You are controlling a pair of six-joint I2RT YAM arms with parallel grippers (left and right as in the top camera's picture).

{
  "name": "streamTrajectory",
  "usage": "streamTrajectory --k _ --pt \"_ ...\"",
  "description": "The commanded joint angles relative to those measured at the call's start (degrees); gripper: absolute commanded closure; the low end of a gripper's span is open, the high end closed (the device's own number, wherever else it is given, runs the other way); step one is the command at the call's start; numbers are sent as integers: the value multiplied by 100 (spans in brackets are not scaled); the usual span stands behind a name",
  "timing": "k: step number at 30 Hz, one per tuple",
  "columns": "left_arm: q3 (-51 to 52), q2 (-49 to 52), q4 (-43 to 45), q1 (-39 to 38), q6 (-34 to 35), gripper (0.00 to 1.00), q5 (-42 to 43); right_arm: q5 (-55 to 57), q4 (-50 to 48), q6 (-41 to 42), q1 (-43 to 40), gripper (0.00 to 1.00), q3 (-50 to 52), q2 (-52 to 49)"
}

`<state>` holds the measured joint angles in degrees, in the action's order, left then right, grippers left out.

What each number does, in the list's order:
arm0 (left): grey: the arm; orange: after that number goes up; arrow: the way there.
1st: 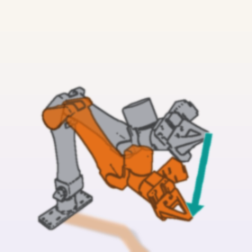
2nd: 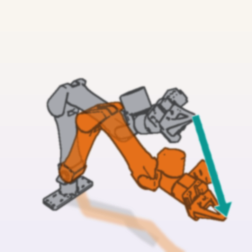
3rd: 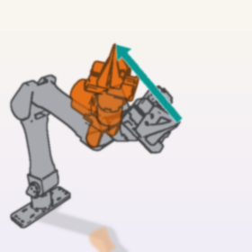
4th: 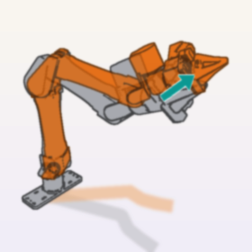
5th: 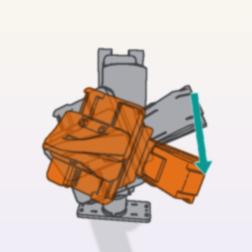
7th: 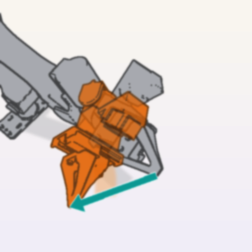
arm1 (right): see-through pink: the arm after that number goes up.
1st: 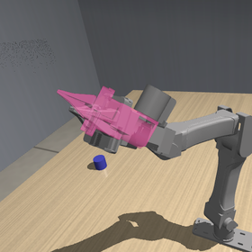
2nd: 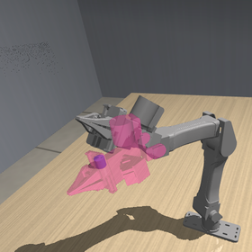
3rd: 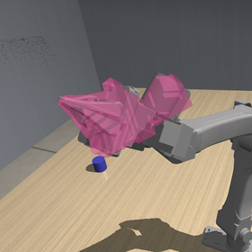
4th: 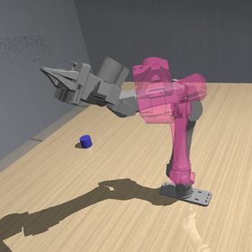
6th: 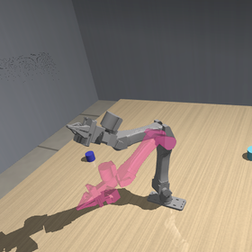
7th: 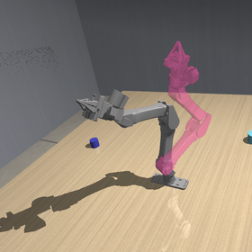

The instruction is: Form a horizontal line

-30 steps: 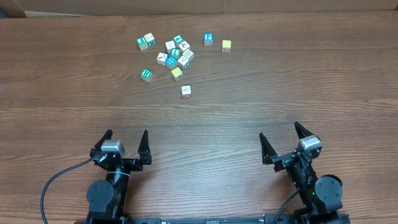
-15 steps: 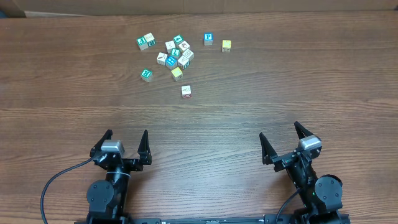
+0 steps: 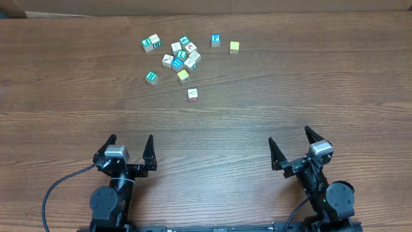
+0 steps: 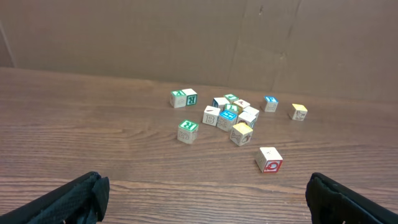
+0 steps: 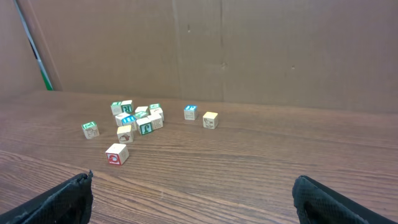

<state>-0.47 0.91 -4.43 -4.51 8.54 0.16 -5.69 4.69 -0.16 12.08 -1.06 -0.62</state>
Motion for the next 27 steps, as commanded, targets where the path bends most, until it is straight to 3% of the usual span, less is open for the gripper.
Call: streamTrajectory --k 1,20,23,27 --pt "17 -59 -4 9 -127 0 -37 44 -28 33 -20 0 59 46" --pt "17 -59 28 9 -127 0 -37 44 -28 33 -20 0 59 46" --pt "0 -59 463 9 -66 0 120 44 -28 33 -20 0 59 46" --pt "-337 -59 1591 9 -223 0 927 44 -28 33 -20 0 59 46"
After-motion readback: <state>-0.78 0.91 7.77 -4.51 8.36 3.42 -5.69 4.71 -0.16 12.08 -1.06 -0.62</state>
